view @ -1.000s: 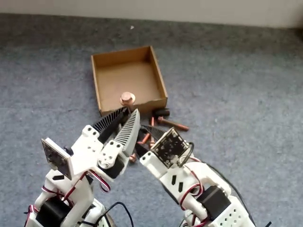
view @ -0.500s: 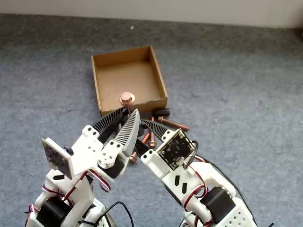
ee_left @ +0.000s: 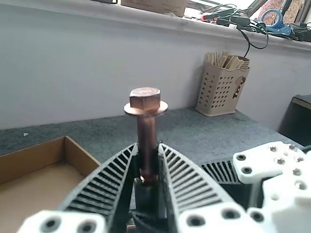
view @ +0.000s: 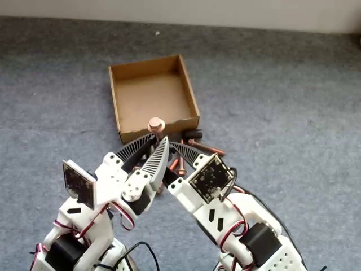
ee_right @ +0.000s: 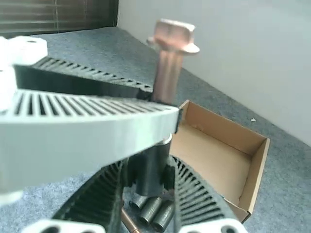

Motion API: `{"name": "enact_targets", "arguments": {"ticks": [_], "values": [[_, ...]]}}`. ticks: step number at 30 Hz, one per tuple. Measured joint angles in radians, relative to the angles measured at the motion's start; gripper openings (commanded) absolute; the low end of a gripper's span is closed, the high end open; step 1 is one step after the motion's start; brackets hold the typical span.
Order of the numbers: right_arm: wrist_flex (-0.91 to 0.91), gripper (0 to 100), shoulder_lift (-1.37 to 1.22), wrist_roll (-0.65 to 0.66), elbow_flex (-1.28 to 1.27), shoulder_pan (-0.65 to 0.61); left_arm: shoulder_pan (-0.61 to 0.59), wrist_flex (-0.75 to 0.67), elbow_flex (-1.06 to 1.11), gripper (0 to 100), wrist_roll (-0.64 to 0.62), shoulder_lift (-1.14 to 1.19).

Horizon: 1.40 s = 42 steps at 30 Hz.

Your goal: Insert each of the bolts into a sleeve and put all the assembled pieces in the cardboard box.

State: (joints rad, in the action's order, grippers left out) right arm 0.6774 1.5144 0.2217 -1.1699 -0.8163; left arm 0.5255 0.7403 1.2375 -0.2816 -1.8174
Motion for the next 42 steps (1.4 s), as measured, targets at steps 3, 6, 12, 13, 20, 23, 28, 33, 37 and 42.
{"name": "enact_targets", "arguments": {"ticks": [3, 6, 12, 13, 20, 23, 28, 33, 37, 42], "values": [[0.0, 0.5, 0.0, 0.0, 0.0, 0.0, 0.002, 0.0, 0.0, 15, 0.0, 0.0], [0.0, 0.5, 0.0, 0.003, 0.0, -0.002, -0.006, 0.037, 0.0, 19, 0.0, 0.0], [0.002, 0.5, 0.002, 0.003, 0.0, 0.0, -0.008, 0.166, -0.029, 24, 0.003, -0.002], [0.002, 0.5, -0.002, 0.003, 0.0, 0.002, -0.008, 0.19, -0.04, 24, 0.006, -0.002], [0.002, 0.5, -0.002, 0.005, -0.002, 0.009, -0.008, 0.293, -0.115, 22, 0.095, 0.0], [0.002, 0.5, -0.002, 0.005, -0.002, 0.058, -0.009, 0.295, -0.12, 18, 0.144, 0.0], [0.021, 0.5, -0.002, 0.005, 0.0, 0.129, -0.14, 0.295, -0.12, 16, 0.252, 0.0], [0.109, 0.5, -0.057, 0.005, 0.0, 0.157, -0.353, 0.338, -0.106, 16, 0.334, 0.0], [0.117, 0.5, -0.226, 0.005, 0.06, 0.198, -0.537, 0.361, 0.003, 16, 0.358, 0.0], [0.117, 0.5, -0.535, 0.005, 0.272, 0.222, -0.715, 0.344, 0.204, 16, 0.358, 0.0]]}}
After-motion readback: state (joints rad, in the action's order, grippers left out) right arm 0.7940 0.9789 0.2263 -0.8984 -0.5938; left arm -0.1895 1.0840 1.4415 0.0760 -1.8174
